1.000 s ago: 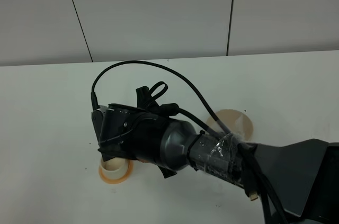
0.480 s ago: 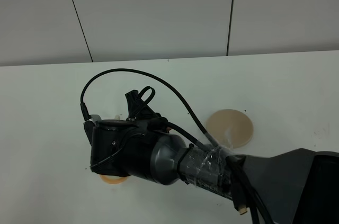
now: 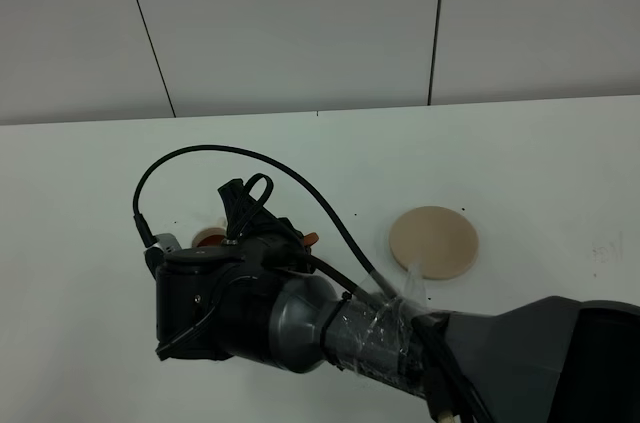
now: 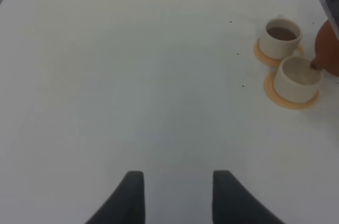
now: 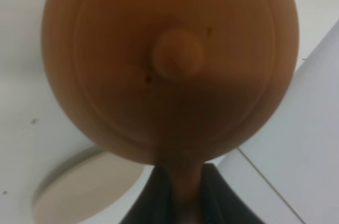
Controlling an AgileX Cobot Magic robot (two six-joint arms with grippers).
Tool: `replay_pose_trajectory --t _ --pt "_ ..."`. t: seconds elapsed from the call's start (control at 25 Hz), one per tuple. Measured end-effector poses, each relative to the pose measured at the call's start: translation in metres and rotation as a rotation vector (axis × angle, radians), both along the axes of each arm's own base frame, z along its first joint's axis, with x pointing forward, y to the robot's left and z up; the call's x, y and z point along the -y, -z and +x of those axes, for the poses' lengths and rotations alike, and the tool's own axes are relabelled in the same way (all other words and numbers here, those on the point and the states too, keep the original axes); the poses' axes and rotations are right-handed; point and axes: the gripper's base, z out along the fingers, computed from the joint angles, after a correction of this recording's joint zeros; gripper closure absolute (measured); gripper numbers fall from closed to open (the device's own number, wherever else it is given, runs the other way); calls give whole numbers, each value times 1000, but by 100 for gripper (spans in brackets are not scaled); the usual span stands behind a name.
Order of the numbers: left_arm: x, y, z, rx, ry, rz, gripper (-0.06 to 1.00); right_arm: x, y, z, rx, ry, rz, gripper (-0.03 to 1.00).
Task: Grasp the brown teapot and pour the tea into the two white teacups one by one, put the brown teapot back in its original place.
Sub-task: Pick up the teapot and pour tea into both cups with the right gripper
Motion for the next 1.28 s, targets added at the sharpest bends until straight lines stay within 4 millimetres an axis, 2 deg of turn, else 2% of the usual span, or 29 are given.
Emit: replay_pose_trajectory --t 1.28 --pt "0 0 0 0 0 0 57 -6 -7 -3 83 -97 -88 88"
